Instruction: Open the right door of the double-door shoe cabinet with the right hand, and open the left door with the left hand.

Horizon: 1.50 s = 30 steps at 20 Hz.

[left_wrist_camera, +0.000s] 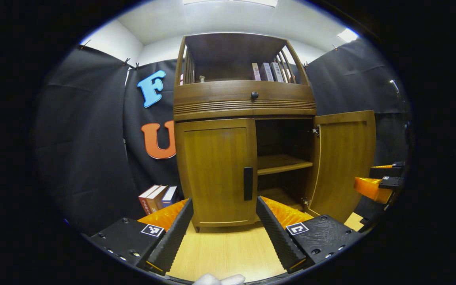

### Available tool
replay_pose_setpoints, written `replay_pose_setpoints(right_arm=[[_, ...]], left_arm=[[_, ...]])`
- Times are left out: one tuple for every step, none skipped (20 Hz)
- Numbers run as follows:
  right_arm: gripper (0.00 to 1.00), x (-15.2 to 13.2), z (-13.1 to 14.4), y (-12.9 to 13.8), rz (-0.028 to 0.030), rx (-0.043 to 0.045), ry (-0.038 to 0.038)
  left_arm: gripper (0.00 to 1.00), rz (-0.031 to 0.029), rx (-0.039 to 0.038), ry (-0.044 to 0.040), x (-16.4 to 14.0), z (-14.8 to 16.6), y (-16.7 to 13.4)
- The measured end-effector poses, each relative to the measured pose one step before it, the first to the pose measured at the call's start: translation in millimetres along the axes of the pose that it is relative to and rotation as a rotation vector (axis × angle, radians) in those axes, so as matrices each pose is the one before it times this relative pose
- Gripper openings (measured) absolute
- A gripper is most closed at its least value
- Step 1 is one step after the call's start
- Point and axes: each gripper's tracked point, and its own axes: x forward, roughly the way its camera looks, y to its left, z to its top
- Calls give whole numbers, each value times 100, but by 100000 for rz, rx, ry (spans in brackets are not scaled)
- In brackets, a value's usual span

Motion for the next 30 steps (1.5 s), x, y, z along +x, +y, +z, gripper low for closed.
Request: replay_pose_setpoints(right_arm=[[100, 171, 130, -243, 419, 351, 461], [100, 214, -93, -298, -327, 210, 707], [100, 207, 212, -379, -408, -48, 483], [100, 160, 150, -334, -512, -236, 141], [100, 90, 342, -254, -542, -142, -158], [100, 69, 199, -246, -572, -84, -173], [100, 18, 231, -156, -358, -308, 15], [100, 122, 113, -155, -341, -657, -11], [100, 63, 144, -295, -700, -1054, 236], [100, 68, 56, -209, -561, -950, 311], [100, 77, 115, -158, -230, -720, 334], [100, 51, 60, -109, -208, -425, 279], [100, 113, 42, -42, 81, -409, 362], [100, 50, -72, 207, 286, -282, 564], [100, 20, 20, 140, 462, -275, 353], [100, -121, -89, 187, 738, -482, 260], [100, 41, -58, 184, 571, -949, 523], [100, 77, -106, 67, 208, -934, 424], [100, 8, 39, 72, 294, -790, 363], [100, 42, -100, 88, 260, -714, 458], [100, 33, -103, -63, -20, -521, 382], [100, -13, -264, -173, -60, -307, 636], [100, 55, -97, -43, 96, -62, 654], [100, 33, -36, -30, 125, 9, 307], [100, -32, -46, -80, -121, 107, 105], [100, -14, -98, -141, -125, 305, 246], [100, -3, -147, -70, 110, 142, 297], [100, -95, -185, -56, 73, -145, 271], [100, -93, -23, 52, 131, -260, -20], [100, 12, 12, 65, 31, -99, 82]], left_arm=[[96, -1153, -240, -117, 1325, -239, -530], [96, -1300, -363, 313, 1304, -328, -587], [96, -1151, -35, -278, 1373, -88, -540], [96, -861, -89, -809, 1468, 14, -425], [96, -962, -52, -506, 1541, -139, -447], [96, -504, 108, -822, 1574, -230, -370], [96, -117, -25, -224, 1581, -351, -109], [96, -217, -329, -183, 1438, -383, -173], [96, -501, -79, -620, 1480, -250, -229], [96, 15, -412, 524, 1390, -416, -180], [96, 48, -272, -185, 1402, -273, -70], [96, 206, -712, -462, 1246, -348, -54], [96, 216, -53, 306, 1367, -344, -11], [96, 808, 499, -243, 1270, -339, 111], [96, 785, 298, 1387, 1219, -650, 118], [95, 361, 266, 708, 839, -598, -16], [95, -603, 43, 1046, 958, -643, -301], [100, 415, 476, 872, 655, -524, 32], [89, -910, 287, 1501, 862, -637, -178], [92, -699, -501, 1159, 617, -406, -352], [80, -2015, -884, 993, 581, -513, -411], [68, -838, -591, 371, 387, -304, -271], [72, 901, 429, 1062, 403, -418, 192], [53, -87, 604, -1596, -179, 427, -268], [53, 588, 895, -1149, 331, 45, 41], [71, 1531, 1270, 69, -304, -258, 425], [51, 650, -252, -671, -354, 34, 360], [32, -302, -528, -108, 168, 65, -36], [41, -1271, -2196, 1353, -53, -190, -133], [27, -884, -939, 795, -272, -54, -170]])
